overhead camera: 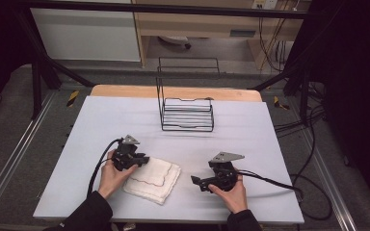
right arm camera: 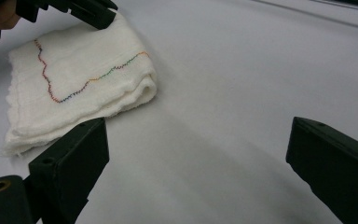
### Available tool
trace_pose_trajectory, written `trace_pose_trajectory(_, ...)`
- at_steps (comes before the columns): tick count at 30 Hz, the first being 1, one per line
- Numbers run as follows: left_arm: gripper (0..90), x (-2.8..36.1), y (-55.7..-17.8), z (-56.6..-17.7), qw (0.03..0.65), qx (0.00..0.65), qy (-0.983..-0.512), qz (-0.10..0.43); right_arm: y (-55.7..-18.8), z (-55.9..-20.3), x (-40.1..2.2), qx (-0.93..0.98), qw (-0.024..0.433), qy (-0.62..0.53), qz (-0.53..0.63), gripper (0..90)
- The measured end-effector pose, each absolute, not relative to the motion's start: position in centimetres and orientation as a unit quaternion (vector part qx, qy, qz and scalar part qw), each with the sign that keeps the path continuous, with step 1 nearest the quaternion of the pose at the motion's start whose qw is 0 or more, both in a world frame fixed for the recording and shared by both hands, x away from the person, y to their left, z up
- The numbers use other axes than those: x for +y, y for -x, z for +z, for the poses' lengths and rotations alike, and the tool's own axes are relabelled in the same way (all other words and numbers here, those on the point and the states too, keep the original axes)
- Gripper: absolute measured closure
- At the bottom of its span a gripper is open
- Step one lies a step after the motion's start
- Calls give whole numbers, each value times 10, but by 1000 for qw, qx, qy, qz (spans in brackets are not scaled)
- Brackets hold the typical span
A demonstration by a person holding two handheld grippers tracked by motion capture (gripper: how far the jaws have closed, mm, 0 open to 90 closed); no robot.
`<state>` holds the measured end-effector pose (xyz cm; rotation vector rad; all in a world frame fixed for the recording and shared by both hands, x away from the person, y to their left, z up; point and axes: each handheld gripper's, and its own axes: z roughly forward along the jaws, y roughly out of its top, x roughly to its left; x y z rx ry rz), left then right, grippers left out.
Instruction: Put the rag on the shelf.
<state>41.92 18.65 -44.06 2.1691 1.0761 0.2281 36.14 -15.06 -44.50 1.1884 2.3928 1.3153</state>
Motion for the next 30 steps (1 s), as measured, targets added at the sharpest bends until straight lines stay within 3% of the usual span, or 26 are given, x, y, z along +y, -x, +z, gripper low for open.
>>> trace_pose_trajectory(9, 804, 182, -417, -439, 337, 416, -839, 98, -362, -445, -142, 798, 79, -398, 446, 40)
trace_pose_trajectory(23, 801, 182, -417, -441, 340, 409, -841, 98, -373, -447, -105, 802, 77, -390, 447, 13)
trace_pose_trajectory(30, 798, 181, -416, -441, 338, 404, -844, 106, -380, -452, -93, 806, 79, -395, 434, 53)
